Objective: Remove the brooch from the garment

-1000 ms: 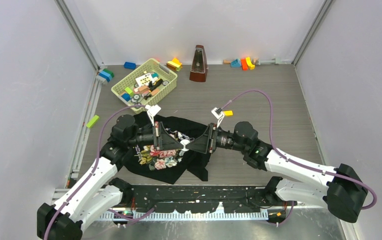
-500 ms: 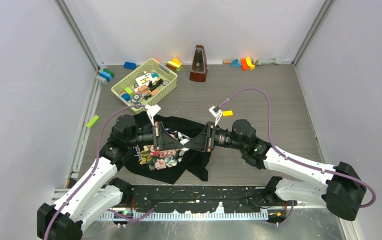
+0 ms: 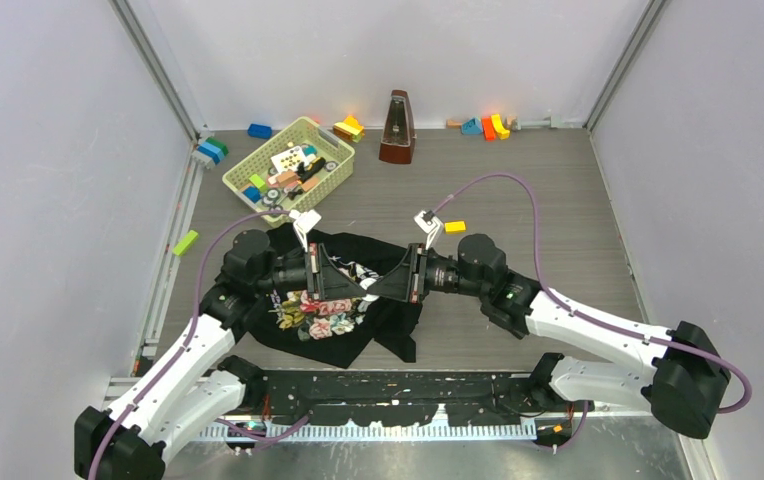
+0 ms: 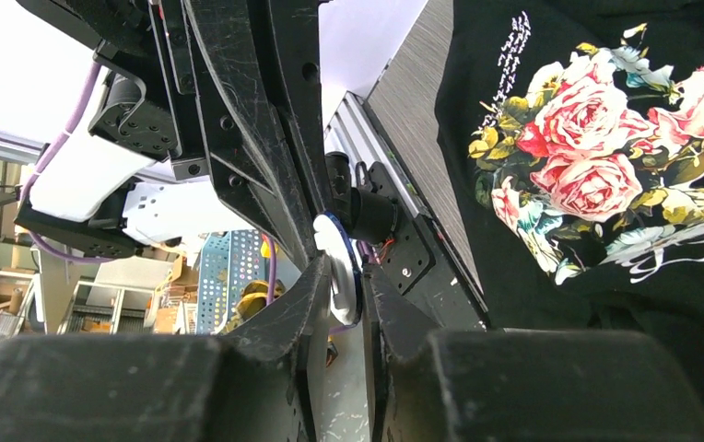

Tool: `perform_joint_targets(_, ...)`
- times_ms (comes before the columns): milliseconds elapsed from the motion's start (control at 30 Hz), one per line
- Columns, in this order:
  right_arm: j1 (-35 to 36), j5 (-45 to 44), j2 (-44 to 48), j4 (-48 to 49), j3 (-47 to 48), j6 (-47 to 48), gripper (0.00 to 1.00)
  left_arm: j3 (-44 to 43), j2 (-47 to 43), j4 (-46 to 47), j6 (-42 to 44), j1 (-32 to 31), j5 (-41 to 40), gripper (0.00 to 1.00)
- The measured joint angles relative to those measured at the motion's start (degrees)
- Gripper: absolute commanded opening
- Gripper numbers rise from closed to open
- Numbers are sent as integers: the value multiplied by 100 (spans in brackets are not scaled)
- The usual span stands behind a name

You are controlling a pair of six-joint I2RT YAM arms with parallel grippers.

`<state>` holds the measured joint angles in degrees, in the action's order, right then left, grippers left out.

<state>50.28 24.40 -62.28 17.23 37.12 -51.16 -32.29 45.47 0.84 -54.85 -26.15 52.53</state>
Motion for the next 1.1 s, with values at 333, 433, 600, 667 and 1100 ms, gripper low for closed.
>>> perform_joint_targets(333, 101, -555, 52, -356, 92, -107, 29, 28, 0, -57, 111, 2, -225, 0)
perform_joint_targets(433, 111, -745, 120, -356, 2, -170, 50, 28, -15, -85, 160, 2, -308, 0)
perform_joint_targets(600, 28, -1176, 479, -533, -365, -166, 69, -74, -61, -824, 616, -4, -531, 0)
perform_joint_targets(667, 0, -1344, 686, -702, -444, -136, 74, -210, -26, -1274, 896, -9, -769, 0)
perform_joint_targets(1100, -109, -4695, 1279, -5392, 1097, -9, 100, -881, 1810, -1926, 1683, -1762, -2588, 0)
